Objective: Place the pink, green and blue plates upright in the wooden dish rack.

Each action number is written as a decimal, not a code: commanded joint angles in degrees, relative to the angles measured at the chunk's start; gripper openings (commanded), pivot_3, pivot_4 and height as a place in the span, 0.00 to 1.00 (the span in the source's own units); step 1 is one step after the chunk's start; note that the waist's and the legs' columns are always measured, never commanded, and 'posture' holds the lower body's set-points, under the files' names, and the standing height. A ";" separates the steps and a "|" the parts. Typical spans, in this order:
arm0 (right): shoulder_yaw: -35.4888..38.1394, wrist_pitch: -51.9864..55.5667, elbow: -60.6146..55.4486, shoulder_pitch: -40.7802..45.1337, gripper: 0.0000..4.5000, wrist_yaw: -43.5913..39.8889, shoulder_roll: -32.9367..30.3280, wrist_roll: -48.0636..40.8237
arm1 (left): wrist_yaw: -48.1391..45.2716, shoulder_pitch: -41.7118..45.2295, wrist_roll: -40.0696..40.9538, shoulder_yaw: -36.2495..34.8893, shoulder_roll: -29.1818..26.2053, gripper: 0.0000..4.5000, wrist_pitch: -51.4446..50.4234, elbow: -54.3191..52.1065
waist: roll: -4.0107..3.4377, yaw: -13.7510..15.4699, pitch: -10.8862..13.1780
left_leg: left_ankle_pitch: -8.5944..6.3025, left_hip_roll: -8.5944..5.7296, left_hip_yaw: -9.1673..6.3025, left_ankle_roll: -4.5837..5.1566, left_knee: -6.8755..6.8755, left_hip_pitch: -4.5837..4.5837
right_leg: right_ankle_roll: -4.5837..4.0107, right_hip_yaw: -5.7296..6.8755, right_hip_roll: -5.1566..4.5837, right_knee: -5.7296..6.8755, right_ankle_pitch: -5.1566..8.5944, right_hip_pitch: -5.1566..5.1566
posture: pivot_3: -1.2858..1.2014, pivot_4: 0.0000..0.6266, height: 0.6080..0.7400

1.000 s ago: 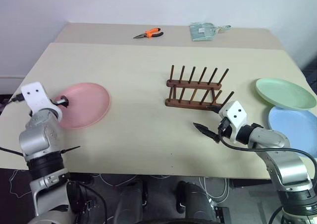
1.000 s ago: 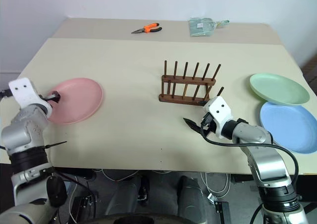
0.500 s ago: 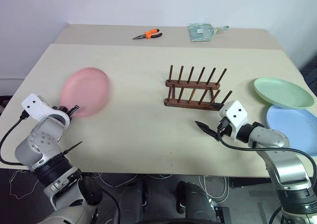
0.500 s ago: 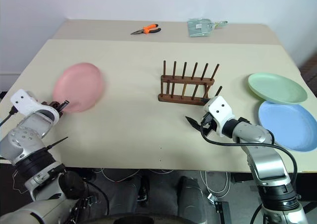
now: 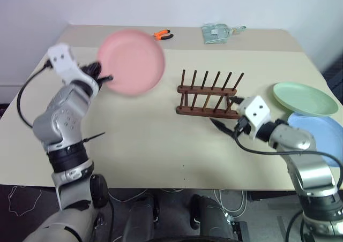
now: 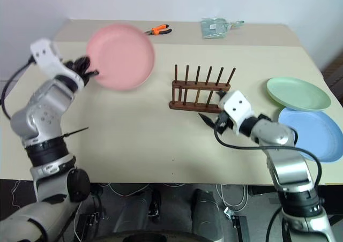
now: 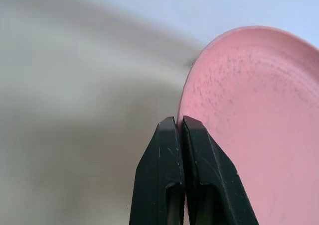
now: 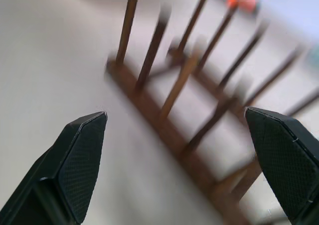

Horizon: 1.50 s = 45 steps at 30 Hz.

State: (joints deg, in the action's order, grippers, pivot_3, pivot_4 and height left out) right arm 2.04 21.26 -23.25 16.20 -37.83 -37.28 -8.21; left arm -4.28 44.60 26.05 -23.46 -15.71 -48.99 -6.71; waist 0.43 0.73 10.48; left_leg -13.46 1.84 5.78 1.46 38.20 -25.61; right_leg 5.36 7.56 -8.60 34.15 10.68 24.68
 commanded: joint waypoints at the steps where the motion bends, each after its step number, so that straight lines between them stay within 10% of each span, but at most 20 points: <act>1: -1.76 -3.17 -3.62 3.84 1.00 0.43 -1.08 2.96 | -2.08 3.78 0.67 4.75 -0.10 0.00 1.68 -2.80 | 0.01 0.01 0.00 | 0.05 -0.01 0.00 0.09 -0.04 0.01 | 0.03 0.00 0.01 -0.02 0.01 0.00 | 0.52 0.24 0.82; 12: -13.86 -15.30 3.17 15.54 1.00 5.99 -1.88 25.65 | -0.95 8.67 0.50 14.49 5.48 0.00 -1.06 -4.93 | 0.07 -0.11 0.07 | 0.20 -0.11 0.16 0.00 -0.07 -0.03 | 0.54 0.00 0.03 0.06 0.08 0.06 | 0.52 0.24 0.82; 15: -15.91 -17.23 4.86 15.72 0.81 6.67 -1.41 29.53 | -0.60 8.26 0.69 15.11 6.84 0.00 -2.28 -6.01 | 0.06 -0.07 0.07 | 0.23 -0.09 0.15 -0.04 -0.08 -0.01 | 0.54 0.01 0.05 0.11 0.08 0.06 | 0.52 0.24 0.82; 22: -15.58 -21.59 8.08 14.59 0.02 9.77 -1.49 34.67 | 0.65 7.70 3.66 12.62 9.79 0.00 -4.74 -6.84 | 0.08 -0.07 0.07 | 0.36 -0.11 0.16 -0.23 -0.04 -0.02 | 0.55 0.00 0.04 0.10 0.07 0.03 | 0.52 0.24 0.82; 27: -12.37 -23.17 8.32 13.47 0.00 12.39 -1.03 34.95 | 4.24 10.56 7.10 4.30 12.73 0.42 0.86 -5.84 | 0.24 -0.04 0.19 | 0.36 -0.10 0.12 -0.22 -0.01 -0.01 | 0.54 0.02 0.05 0.10 0.07 0.00 | 0.52 0.24 0.82; 29: -8.52 -22.26 7.26 12.68 0.00 12.26 -0.07 30.18 | 4.20 10.06 3.34 4.93 9.42 0.62 4.24 -4.26 | 0.27 -0.19 0.21 | 0.36 -0.10 0.10 -0.22 0.00 -0.01 | 0.53 0.02 0.05 0.11 0.06 0.00 | 0.52 0.24 0.82; 39: 23.11 13.97 -5.98 11.21 0.00 16.72 16.48 -28.45 | -24.32 -10.10 -5.84 25.12 -9.05 0.62 19.71 -5.99 | 0.21 0.04 0.21 | 0.21 0.08 -0.02 0.01 -0.07 0.05 | 0.25 0.02 0.09 0.18 -0.08 -0.02 | 0.52 0.24 0.82; 45: 27.39 21.47 -8.67 6.62 0.00 24.10 16.75 -40.39 | -35.63 -16.83 -1.99 30.78 -11.25 0.62 19.96 -13.81 | 0.02 -0.07 0.26 | 0.04 0.10 0.09 0.00 -0.07 -0.11 | -0.07 -0.08 0.00 0.06 -0.04 0.20 | 0.52 0.24 0.82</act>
State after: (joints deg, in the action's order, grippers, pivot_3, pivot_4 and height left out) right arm 27.47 42.48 -28.84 22.32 -15.54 -20.56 -45.12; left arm -37.96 27.77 23.19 6.85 -26.46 -30.35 -17.41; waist 0.45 0.66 10.74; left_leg -13.42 1.95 5.88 1.46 38.13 -25.71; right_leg 5.28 7.46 -8.58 34.23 10.64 24.88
